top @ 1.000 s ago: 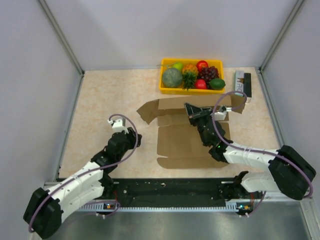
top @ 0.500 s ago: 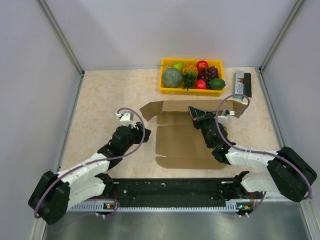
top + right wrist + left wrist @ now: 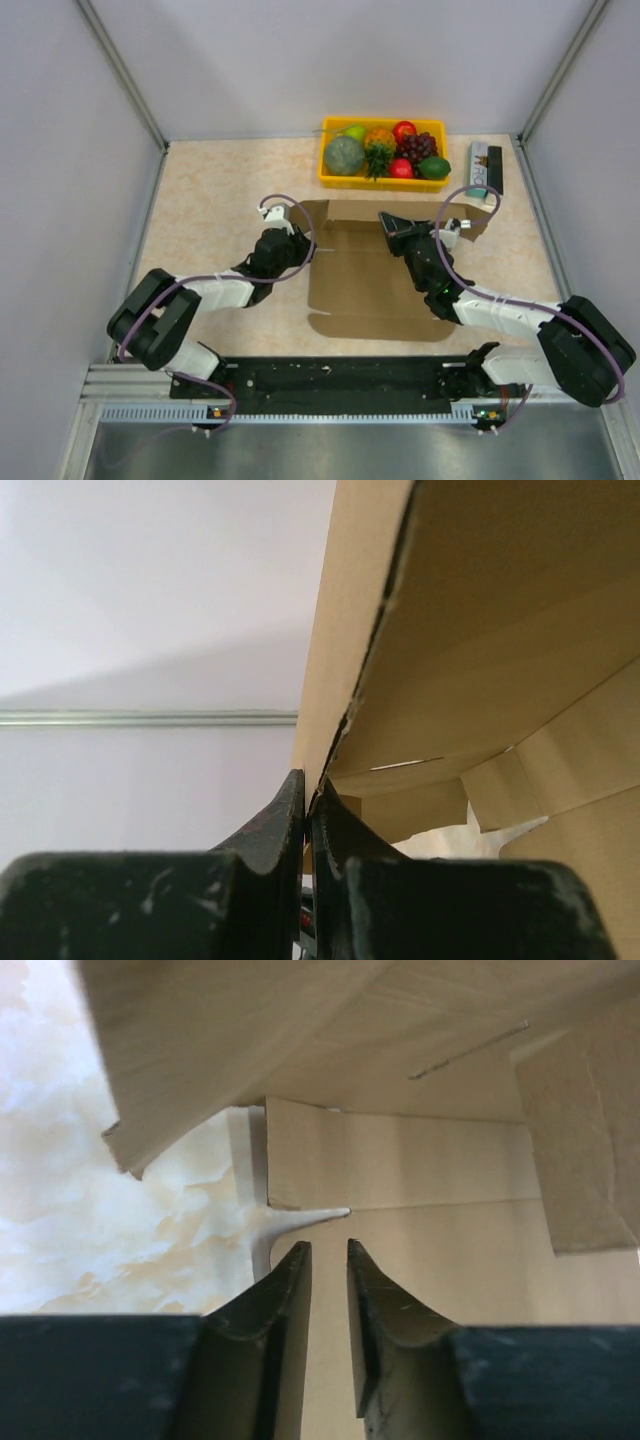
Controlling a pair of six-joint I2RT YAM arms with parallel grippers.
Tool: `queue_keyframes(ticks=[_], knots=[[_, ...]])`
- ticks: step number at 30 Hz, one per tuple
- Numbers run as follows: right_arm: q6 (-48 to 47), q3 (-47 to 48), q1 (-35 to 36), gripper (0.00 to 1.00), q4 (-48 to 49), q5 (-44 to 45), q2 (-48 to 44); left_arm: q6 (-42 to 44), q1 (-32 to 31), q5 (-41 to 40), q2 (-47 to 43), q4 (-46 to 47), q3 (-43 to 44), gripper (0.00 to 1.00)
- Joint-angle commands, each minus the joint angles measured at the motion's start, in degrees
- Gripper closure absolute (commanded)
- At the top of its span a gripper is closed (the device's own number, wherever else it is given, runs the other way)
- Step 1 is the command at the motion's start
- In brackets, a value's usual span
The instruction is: Fold the paper box
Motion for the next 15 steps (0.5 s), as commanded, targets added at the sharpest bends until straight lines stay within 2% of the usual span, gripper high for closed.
queue_keyframes(ticks=[1, 6, 15], knots=[[-0.29, 2.1, -0.61, 1.0, -3.34, -1.67, -0.59, -3.39, 0.18, -5.29, 0.91, 5.71, 0.88, 0.77], [-0.29, 2.28, -0.7, 1.0, -2.9, -2.29, -0.23, -4.97, 0.27, -5.64, 5.75, 8.37, 1.75, 0.77], [0.33, 1.84, -0.78, 1.0, -3.16, -2.64, -0.23, -4.36, 0.27, -8.99, 11.28, 8.28, 5.35, 0.58]])
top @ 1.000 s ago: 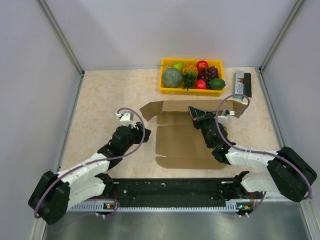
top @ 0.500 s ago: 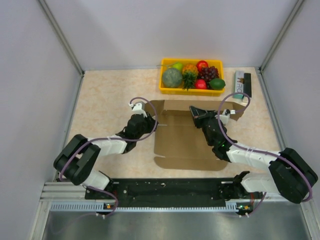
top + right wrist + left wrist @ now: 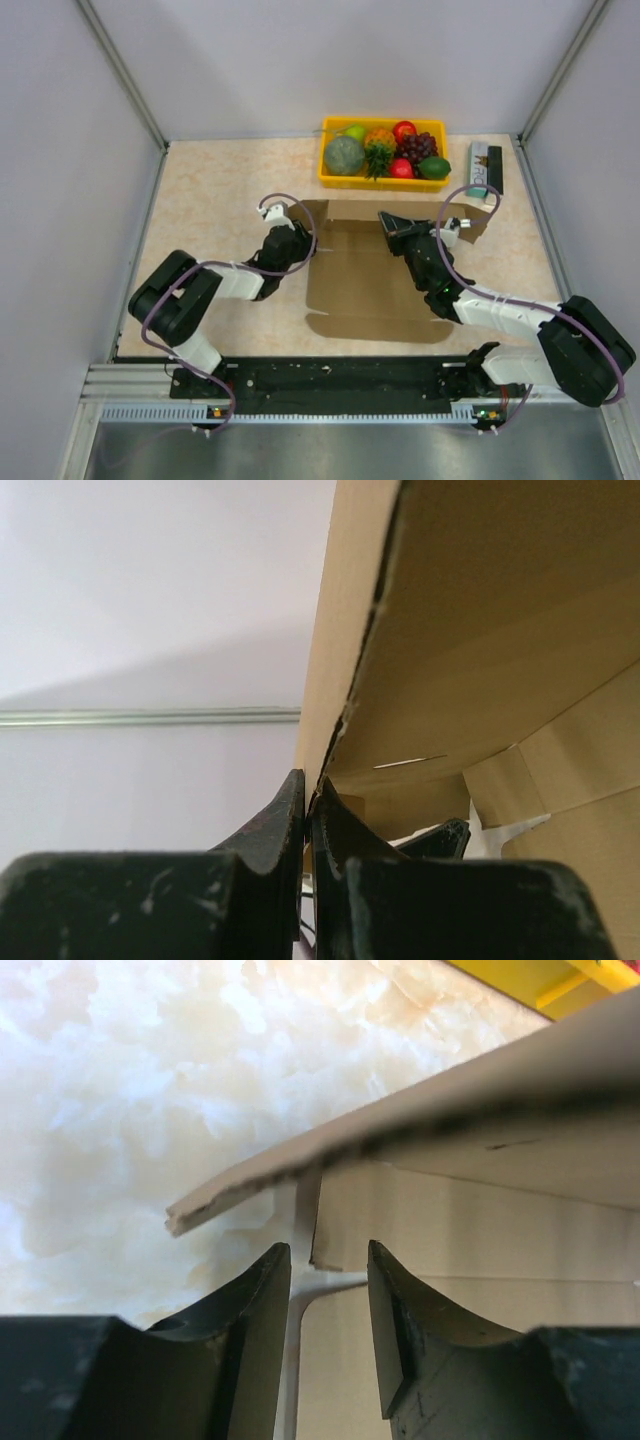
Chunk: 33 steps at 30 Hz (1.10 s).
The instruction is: Fold the paper box
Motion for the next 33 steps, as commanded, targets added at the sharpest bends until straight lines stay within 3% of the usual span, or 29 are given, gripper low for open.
queue_keyframes(ticks=[1, 5, 10, 16, 21, 26, 33], knots=[[-0.57, 1.53, -0.32, 1.0, -2.2, -1.59, -0.15, -0.18, 0.05, -0.6, 3.33, 3.51, 3.34, 0.57], [0.05, 1.88, -0.32, 1.0, -2.55, -1.5, -0.15, -1.06, 0.05, 4.77, 6.5, 8.87, 4.31, 0.56], [0.05, 2.5, -0.24, 1.0, -3.17, -1.77, -0.23, -2.03, -0.04, 3.37, 6.42, 9.58, 3.17, 0.52], [0.75, 2.06, -0.24, 1.0, -2.99, -1.86, 0.12, -1.85, -0.04, 0.91, 6.24, 3.63, 4.05, 0.44], [0.75, 2.15, -0.32, 1.0, -3.51, -1.68, -0.14, -3.87, -0.04, 1.09, 7.47, 1.68, 4.4, 0.46], [0.84, 2.41, -0.24, 1.0, -3.87, -1.77, -0.06, -2.56, -0.04, 5.03, 9.4, 9.58, 3.26, 0.44], [1.1, 2.5, -0.24, 1.0, -4.13, -1.77, 0.03, -3.61, -0.04, 6.97, 11.6, 10.46, 3.96, 0.44]])
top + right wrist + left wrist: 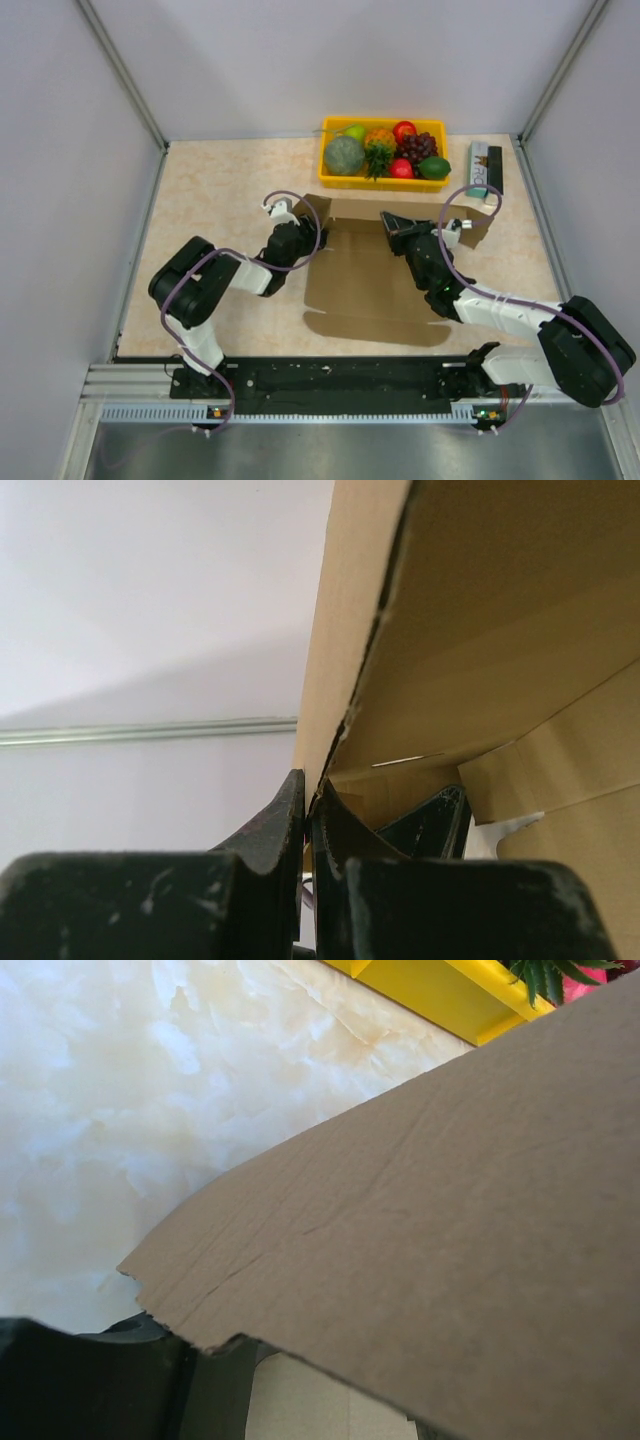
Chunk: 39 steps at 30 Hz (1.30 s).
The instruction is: Fold the paper box
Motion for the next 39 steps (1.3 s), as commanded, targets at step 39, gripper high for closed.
queue_keyframes(ticks=[39], knots=[[2.1, -1.28, 0.05, 1.0, -4.07, -2.25, -1.05, 15.91, -3.4, 10.94, -45.27, -19.11, -16.86, 0.41]])
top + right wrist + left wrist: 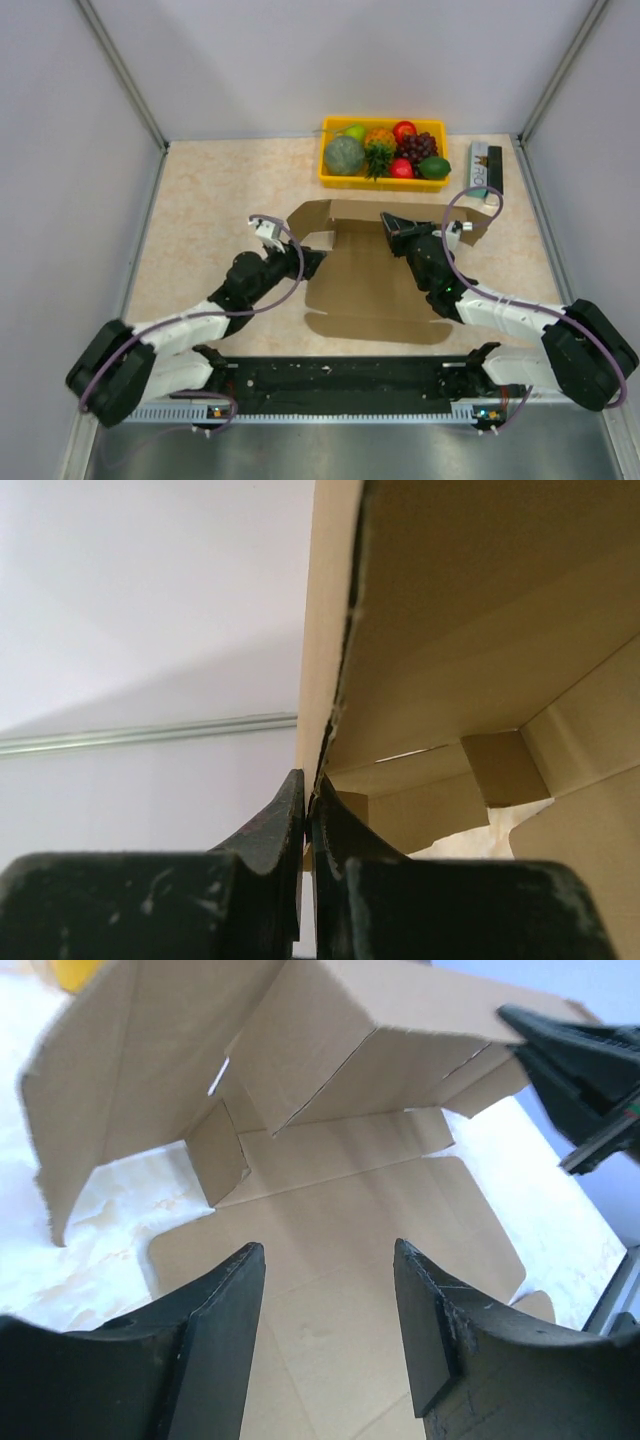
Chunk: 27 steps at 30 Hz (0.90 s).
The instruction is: Fold the paper box
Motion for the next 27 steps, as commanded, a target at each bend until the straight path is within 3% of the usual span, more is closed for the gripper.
queue_keyframes(ticks=[1, 4, 7, 9, 11, 13, 14, 17, 23, 27], knots=[[-1.5, -0.93, 0.0, 1.0, -2.48, -1.75, 0.16, 1.92, 1.1, -8.92, -14.1, -19.8, 0.7, 0.41], [-1.51, -0.93, 0.0, 1.0, -2.84, -2.01, 0.16, -1.93, 7.76, -12.49, -21.67, -29.75, 3.24, 0.44], [-1.68, -0.58, 0.0, 1.0, -4.06, -2.54, 0.07, -4.58, 19.01, -9.34, -21.52, -33.54, 6.58, 0.48], [-1.77, -0.23, 0.0, 1.0, -4.51, -2.71, 0.24, -4.94, 26.03, -5.31, -14.68, -33.72, 10.78, 0.46], [-2.03, 0.04, 0.0, 1.0, -4.86, -2.71, 0.16, -4.5, 28.7, 2.49, -3.65, -34.51, 15.53, 0.46], [-2.29, 0.39, 0.0, 1.0, -4.95, -2.89, 0.33, -2.58, 29.15, 7.69, 3.33, -30.68, 20.9, 0.48], [-2.3, 0.65, -0.08, 1.0, -5.12, -2.89, 0.24, -1.35, 29.15, 14.77, 9.89, -29.78, 22.66, 0.51], [-2.3, 0.92, -0.17, 1.0, -5.47, -2.8, 0.33, -1.25, 28.45, 21.07, 21.16, -27.67, 29.96, 0.55], [-2.21, 1.18, -0.44, 1.0, -5.65, -3.15, 0.77, -2.12, 27.57, 32.22, 30.95, -16.34, 34.01, 0.56], [-2.38, 1.53, -0.61, 1.0, -5.3, -3.5, 1.39, -1.43, 25.37, 38.13, 32.55, -17.46, 35.34, 0.57]])
